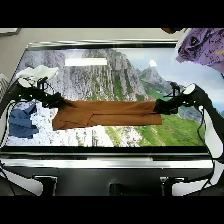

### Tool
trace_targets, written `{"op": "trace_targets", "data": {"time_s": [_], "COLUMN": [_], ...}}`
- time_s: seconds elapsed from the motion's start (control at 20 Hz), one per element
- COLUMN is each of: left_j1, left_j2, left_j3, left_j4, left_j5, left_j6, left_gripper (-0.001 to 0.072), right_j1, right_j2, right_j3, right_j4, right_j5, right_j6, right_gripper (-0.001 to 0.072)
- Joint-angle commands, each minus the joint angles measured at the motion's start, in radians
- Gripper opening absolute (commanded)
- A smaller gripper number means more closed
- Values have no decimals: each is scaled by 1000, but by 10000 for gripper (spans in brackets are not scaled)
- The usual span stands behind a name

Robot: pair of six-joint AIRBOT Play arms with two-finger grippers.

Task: Fold the clothes and pants, and hang the long-sleeved shirts on hangers.

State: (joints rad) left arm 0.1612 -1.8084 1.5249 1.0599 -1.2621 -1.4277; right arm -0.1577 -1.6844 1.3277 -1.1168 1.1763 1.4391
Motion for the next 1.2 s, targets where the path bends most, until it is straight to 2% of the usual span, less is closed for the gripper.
{"op": "trace_targets", "data": {"time_s": [0.0,0.1,0.25,0.5,0.95,1.0,1.1,1.15], "left_j1": [2,6,8,6,5,5,5,3], "left_j2": [12,39,90,123,123,123,123,123], "left_j3": [60,111,151,156,156,156,156,156], "left_j4": [6,59,138,142,142,141,140,140], "left_j5": [-18,-39,-40,-40,-51,-51,-55,-55], "left_j6": [-2,-29,-65,-74,-91,-92,-93,-102], "left_gripper": [471,475,476,476,476,476,475,475], "right_j1": [-42,-129,-281,-301,-138,-124,-104,-98], "right_j2": [7,18,-18,-116,-208,-208,-207,-206], "right_j3": [108,157,132,71,68,68,68,68], "right_j4": [28,45,192,333,322,316,305,304], "right_j5": [130,156,202,231,147,142,141,142], "right_j6": [21,21,-15,-109,-113,-112,-112,-111], "right_gripper": [462,561,668,671,651,612,380,234]}}
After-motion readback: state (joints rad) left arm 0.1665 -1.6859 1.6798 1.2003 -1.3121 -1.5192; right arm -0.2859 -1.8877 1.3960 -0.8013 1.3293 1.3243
